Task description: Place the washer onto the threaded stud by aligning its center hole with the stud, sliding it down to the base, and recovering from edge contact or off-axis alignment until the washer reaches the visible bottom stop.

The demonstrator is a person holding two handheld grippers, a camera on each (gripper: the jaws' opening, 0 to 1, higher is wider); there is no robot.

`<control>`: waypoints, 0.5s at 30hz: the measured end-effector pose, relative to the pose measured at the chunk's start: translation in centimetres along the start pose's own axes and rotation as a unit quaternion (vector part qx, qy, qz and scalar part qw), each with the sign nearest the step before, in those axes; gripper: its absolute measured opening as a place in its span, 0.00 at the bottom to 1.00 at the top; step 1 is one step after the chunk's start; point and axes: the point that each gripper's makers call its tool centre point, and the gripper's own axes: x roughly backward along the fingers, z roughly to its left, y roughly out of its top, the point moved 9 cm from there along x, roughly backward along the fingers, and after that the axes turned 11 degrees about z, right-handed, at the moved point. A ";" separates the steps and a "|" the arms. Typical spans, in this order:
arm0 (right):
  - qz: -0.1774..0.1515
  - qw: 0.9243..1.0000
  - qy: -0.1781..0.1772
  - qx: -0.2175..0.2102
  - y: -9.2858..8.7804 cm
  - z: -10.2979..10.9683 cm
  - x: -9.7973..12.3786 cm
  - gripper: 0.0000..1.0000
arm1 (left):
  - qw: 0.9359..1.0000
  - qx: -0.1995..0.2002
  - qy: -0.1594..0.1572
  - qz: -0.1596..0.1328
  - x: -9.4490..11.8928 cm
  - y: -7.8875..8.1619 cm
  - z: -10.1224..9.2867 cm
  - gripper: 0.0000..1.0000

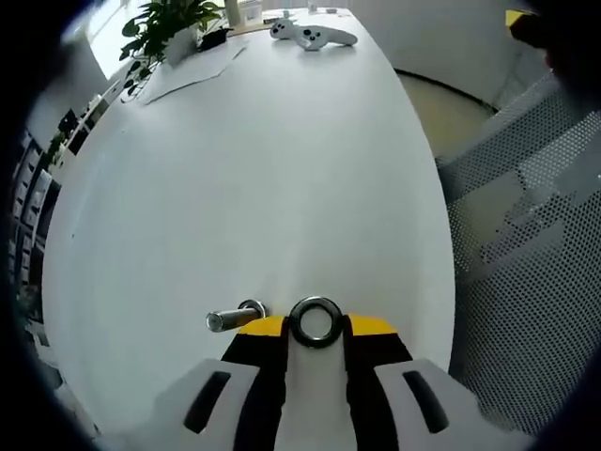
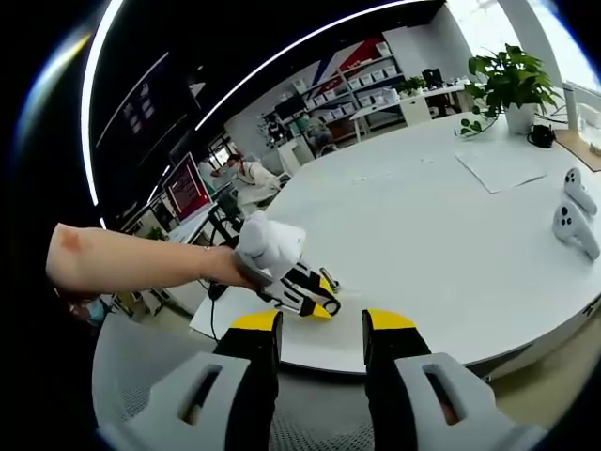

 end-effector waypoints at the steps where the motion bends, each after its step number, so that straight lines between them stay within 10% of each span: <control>1: 0.000 1.000 0.000 0.000 0.0 0.0 0.0 0.37 | 1.000 0.005 0.001 0.000 0.0 0.0 0.0 0.22; 15: 0.002 1.000 0.000 0.001 0.0 0.0 0.0 0.37 | 1.000 0.014 0.002 0.017 0.1 -0.3 0.2 0.20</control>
